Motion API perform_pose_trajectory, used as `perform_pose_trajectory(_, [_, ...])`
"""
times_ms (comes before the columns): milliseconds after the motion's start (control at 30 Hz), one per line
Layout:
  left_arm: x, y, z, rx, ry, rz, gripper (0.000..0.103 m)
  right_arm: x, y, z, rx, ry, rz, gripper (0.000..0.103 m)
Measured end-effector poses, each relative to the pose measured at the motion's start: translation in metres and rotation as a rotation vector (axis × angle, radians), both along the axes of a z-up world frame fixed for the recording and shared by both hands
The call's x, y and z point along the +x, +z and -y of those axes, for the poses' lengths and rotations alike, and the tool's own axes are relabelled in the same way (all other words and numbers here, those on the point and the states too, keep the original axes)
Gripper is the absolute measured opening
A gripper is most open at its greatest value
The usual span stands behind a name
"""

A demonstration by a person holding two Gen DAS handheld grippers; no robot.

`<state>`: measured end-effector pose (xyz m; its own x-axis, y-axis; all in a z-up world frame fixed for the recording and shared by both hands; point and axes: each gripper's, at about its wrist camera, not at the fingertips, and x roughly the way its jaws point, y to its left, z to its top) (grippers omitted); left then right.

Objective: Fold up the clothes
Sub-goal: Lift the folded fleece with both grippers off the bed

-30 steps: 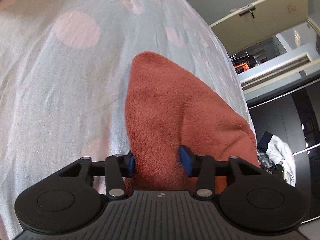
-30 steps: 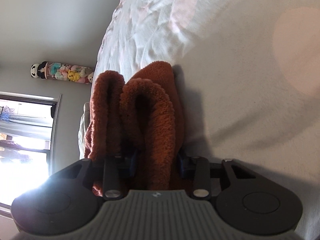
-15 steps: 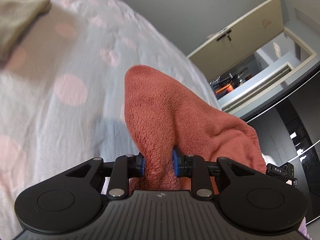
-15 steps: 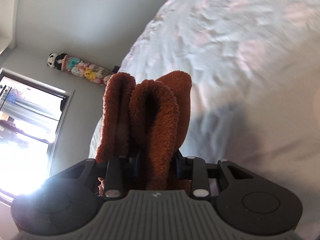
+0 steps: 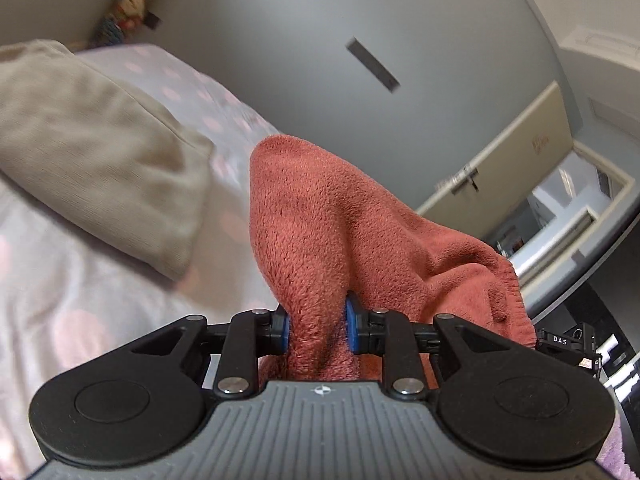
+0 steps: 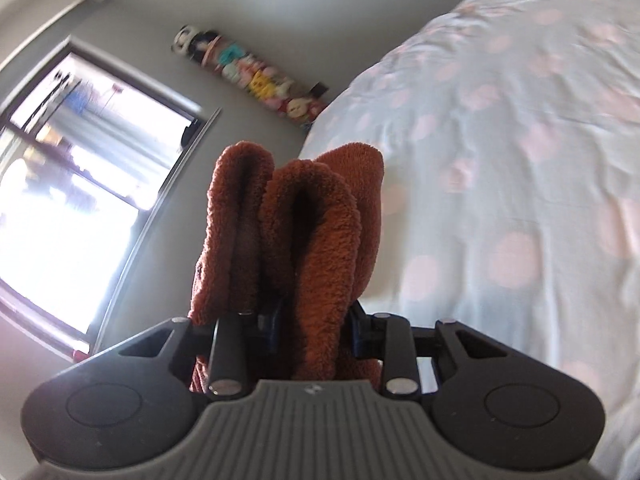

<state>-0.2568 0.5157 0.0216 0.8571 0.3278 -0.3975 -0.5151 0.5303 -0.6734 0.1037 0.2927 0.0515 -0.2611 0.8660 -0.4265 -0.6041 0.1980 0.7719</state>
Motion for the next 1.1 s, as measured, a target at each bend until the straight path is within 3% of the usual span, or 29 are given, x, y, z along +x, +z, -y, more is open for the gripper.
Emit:
perform_pose_trajectory(233, [-0.087,0.004,-0.011,-0.030,0.178,0.040,0.022,-0.072,0.025,-0.080,-0.020,0.139,0.068,0.034])
perform_pose_trajectory(633, [-0.188,0.014,-0.009,-0.016,0.310,0.055,0.022,-0.166,0.035,-0.140,-0.016,0.233,0.098,0.034])
perform_pose_trajectory(900, [-0.202,0.042,-0.048,0.039,0.273,-0.037,0.022,-0.181,0.039,-0.189,0.006,0.270,0.071,0.034])
perform_pose_trajectory(1100, [-0.187,0.005,-0.104,-0.026,0.311,-0.023,0.022,-0.165,0.028,-0.263,-0.054,0.298,0.101,0.034])
